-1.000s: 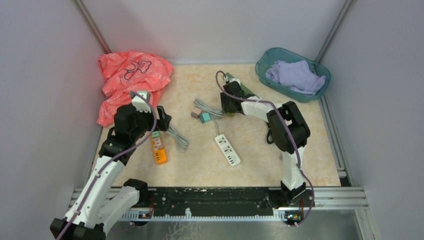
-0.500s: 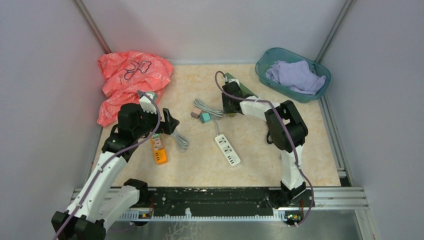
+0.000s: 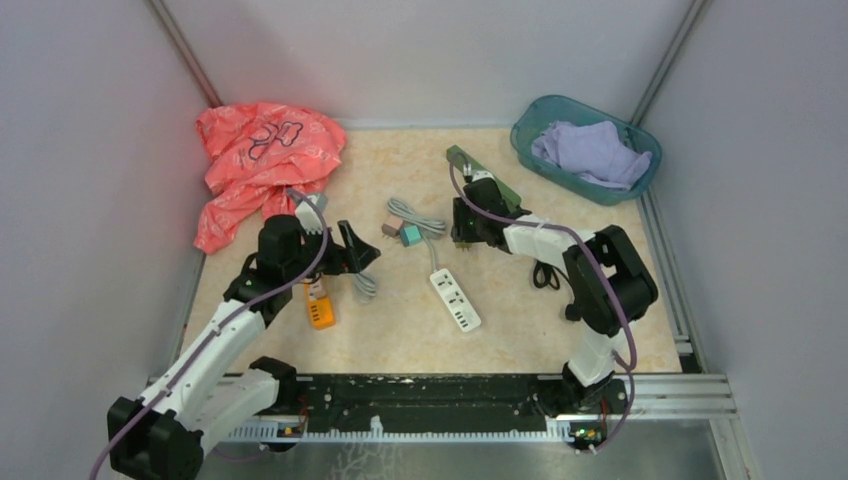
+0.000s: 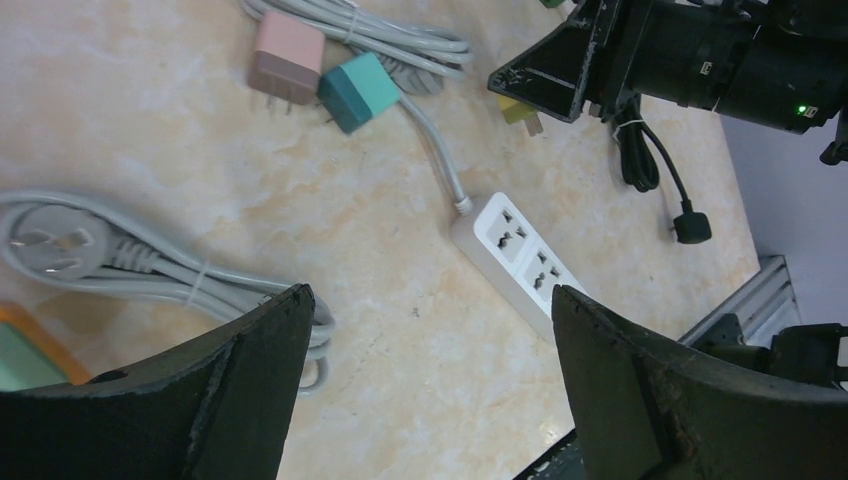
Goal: Insert the plug
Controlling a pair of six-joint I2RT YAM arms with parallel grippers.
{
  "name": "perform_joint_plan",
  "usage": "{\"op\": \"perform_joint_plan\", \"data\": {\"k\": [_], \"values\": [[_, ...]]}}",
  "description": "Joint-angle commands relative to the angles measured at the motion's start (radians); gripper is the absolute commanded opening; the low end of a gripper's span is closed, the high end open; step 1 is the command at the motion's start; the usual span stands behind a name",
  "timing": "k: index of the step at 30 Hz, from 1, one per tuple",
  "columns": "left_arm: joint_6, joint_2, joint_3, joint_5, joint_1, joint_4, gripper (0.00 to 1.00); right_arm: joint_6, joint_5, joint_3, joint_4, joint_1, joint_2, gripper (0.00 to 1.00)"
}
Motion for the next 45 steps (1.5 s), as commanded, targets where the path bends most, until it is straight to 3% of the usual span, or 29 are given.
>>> {"op": "perform_joint_plan", "data": {"k": [1, 5, 15, 31, 39, 45], "values": [[-0.116, -0.004, -0.029, -0.1, -0.124, 0.135, 0.93, 0.039, -0.046, -0.052, 0.104, 0.009, -0.129, 0.3], [-0.166, 0.026, -0.039, -0.231, -0.262, 0.204, 0.93, 0.076, -0.048, -0.122, 0.155, 0.027, -0.215, 0.3], [-0.2, 0.183, -0.027, -0.393, -0.436, 0.407, 0.92, 0.149, -0.028, -0.21, 0.216, 0.071, -0.388, 0.31], [-0.168, 0.387, -0.061, -0.485, -0.548, 0.827, 0.85, 0.327, 0.022, -0.352, 0.287, 0.11, -0.606, 0.3], [-0.144, 0.465, -0.069, -0.556, -0.603, 0.962, 0.83, 0.442, 0.044, -0.435, 0.37, 0.125, -0.663, 0.3], [-0.125, 0.499, -0.063, -0.572, -0.614, 0.976, 0.77, 0.499, 0.048, -0.472, 0.426, 0.128, -0.677, 0.3]]}}
